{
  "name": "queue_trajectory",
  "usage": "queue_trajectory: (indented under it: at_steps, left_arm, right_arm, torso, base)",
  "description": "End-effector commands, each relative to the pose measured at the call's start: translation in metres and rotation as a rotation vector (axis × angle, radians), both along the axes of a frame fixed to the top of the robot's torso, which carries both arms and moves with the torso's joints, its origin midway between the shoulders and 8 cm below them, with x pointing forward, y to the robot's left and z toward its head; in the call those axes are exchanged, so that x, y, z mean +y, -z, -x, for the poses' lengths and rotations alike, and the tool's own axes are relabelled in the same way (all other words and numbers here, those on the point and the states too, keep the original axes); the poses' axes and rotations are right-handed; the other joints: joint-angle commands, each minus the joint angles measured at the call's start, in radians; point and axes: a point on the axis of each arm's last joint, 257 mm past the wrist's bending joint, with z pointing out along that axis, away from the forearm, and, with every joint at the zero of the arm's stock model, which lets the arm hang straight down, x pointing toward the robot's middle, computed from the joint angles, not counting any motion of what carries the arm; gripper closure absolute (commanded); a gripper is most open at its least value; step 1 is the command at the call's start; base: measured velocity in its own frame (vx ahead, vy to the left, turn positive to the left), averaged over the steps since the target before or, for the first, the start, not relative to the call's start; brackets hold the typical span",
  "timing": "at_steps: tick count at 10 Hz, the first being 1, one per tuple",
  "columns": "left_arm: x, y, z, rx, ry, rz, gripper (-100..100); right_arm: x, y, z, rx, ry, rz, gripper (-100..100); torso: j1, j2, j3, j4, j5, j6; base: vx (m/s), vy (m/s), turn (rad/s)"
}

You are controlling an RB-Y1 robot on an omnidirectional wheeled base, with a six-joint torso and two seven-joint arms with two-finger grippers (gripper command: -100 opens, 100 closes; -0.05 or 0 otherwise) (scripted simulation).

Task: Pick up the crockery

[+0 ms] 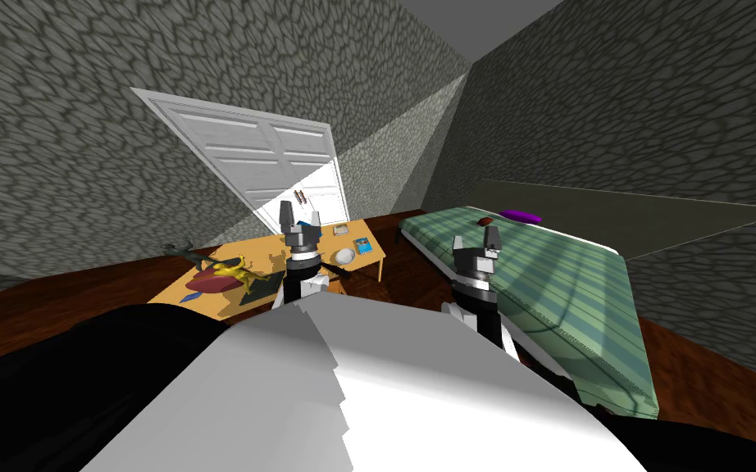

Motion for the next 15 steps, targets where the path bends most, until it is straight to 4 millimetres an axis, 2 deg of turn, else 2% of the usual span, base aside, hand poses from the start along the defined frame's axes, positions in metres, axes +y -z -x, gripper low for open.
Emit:
queue_trajectory:
  at_steps: [1,6,11,12,13,14,15]
  left_arm:
    - [-0.006,0.007,-0.01,0.031,0.032,-0.026,-100]
    - [-0.011,0.041,-0.05,0.158,0.11,-0.039,-100]
    - [-0.001,0.099,-0.106,0.354,0.159,0.025,-100]
    - [0.0,0.104,-0.108,0.365,0.157,0.027,-100]
    - [0.003,0.118,-0.119,0.41,0.162,0.046,-100]
    - [0.004,0.121,-0.12,0.416,0.161,0.047,-100]
    - [0.009,0.139,-0.132,0.469,0.164,0.069,-100]
  right_arm:
    - [0.0,0.0,0.0,0.0,0.0,0.0,0]
    - [0.0,0.0,0.0,0.0,0.0,0.0,0]
    - [0.0,0.0,0.0,0.0,0.0,0.0,0]
    - [0.0,0.0,0.0,0.0,0.0,0.0,0]
    - [0.0,0.0,0.0,0.0,0.0,0.0,0]
    - [0.0,0.0,0.0,0.0,0.0,0.0,0]
    - [0.0,0.0,0.0,0.0,0.0,0.0,0]
  torso:
    - [0.0,0.0,0.0,0.0,0.0,0.0]
    - [-0.007,0.003,0.002,0.001,-0.002,0.0]
    - [-0.008,0.001,0.001,0.0,-0.002,0.0]
    - [-0.008,0.001,0.001,0.0,-0.002,0.0]
    - [-0.007,0.001,0.0,0.0,-0.002,0.0]
    - [-0.005,0.0,0.0,0.0,-0.001,0.0]
    - [-0.004,-0.001,0.0,0.0,-0.001,0.0]
  base:
    - [-0.024,-0.045,0.047]
    - [-0.04,-0.102,0.059]
    - [-0.027,-0.126,0.081]
    - [-0.019,-0.094,0.032]
    - [-0.008,-0.074,0.046]
    - [-0.001,-0.058,0.033]
    - [-0.007,-0.066,0.07]
